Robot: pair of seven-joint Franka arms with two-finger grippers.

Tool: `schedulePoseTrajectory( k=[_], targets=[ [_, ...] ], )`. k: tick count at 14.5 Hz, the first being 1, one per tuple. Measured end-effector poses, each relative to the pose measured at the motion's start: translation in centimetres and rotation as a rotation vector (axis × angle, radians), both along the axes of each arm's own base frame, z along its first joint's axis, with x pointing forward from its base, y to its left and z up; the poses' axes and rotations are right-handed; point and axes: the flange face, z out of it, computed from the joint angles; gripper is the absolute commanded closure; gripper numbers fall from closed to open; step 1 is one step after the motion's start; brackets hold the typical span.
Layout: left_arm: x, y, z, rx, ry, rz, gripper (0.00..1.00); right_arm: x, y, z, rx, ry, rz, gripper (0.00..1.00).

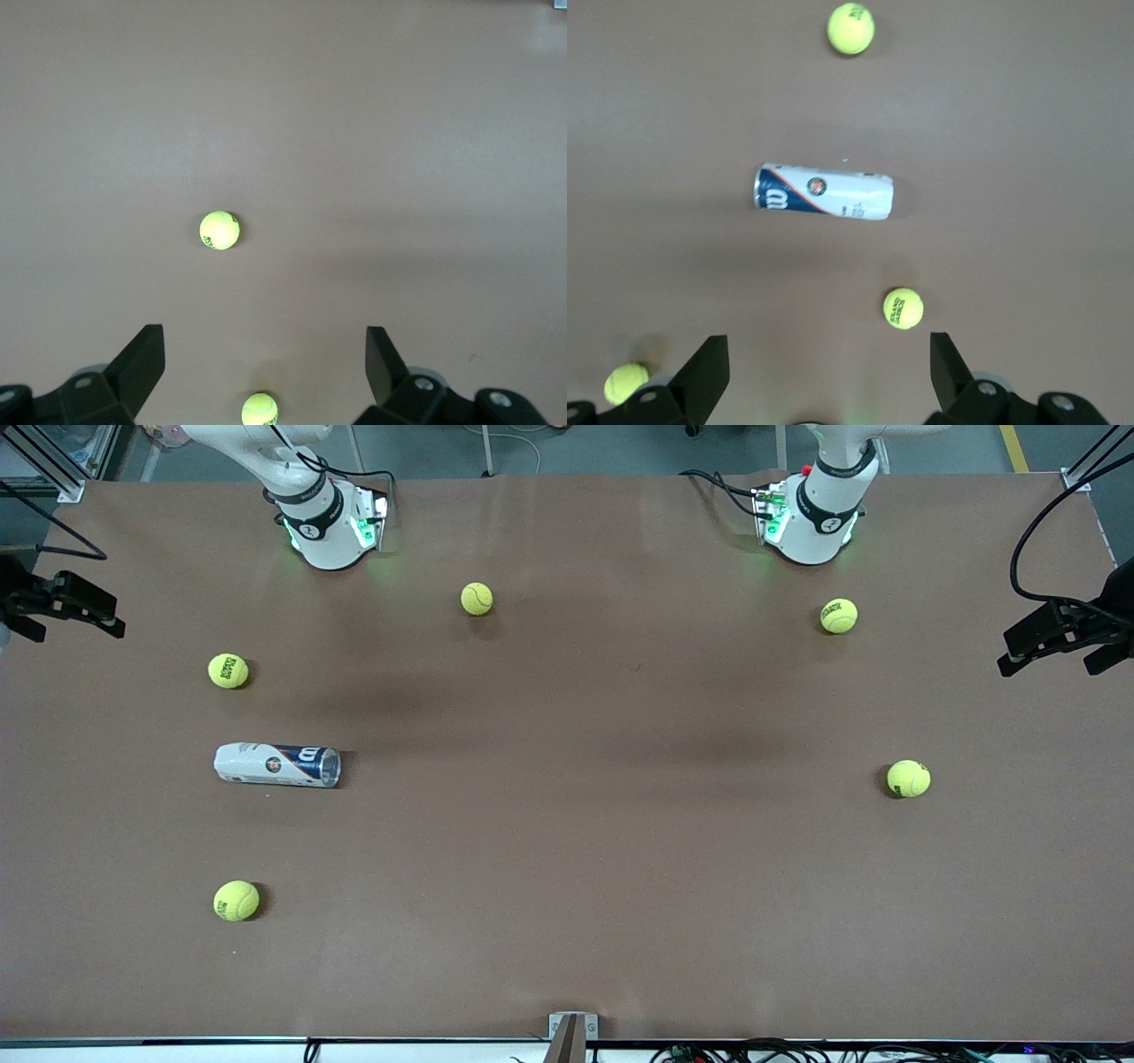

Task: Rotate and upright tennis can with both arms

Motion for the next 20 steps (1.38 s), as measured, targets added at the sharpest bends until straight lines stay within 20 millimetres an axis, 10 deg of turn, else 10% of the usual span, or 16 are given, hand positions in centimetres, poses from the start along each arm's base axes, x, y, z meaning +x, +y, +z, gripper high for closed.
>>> schedulePoseTrajectory(
  k=[5, 9, 16, 20],
  targets=[
    [0.0, 0.9, 0.1, 0.002, -0.002, -0.007, 0.00, 5.4, -3.7, -7.1, -0.076, 0.078, -0.029, 0.00],
    [0.0, 0.9, 0.1, 0.002, -0.002, -0.007, 0.00, 7.2, -5.4, -7.6, -0.166, 0.044, -0.059, 0.00],
    [0.0, 0.9, 0.1, 0.002, -0.002, -0.007, 0.00, 6.5, -7.1, -9.5, -0.160, 0.055, -0.876, 0.00],
    [0.0, 0.9, 0.1, 0.002, -0.002, -0.007, 0.00, 6.8, -5.8, -14.0, -0.134, 0.155, -1.219, 0.00]
  ],
)
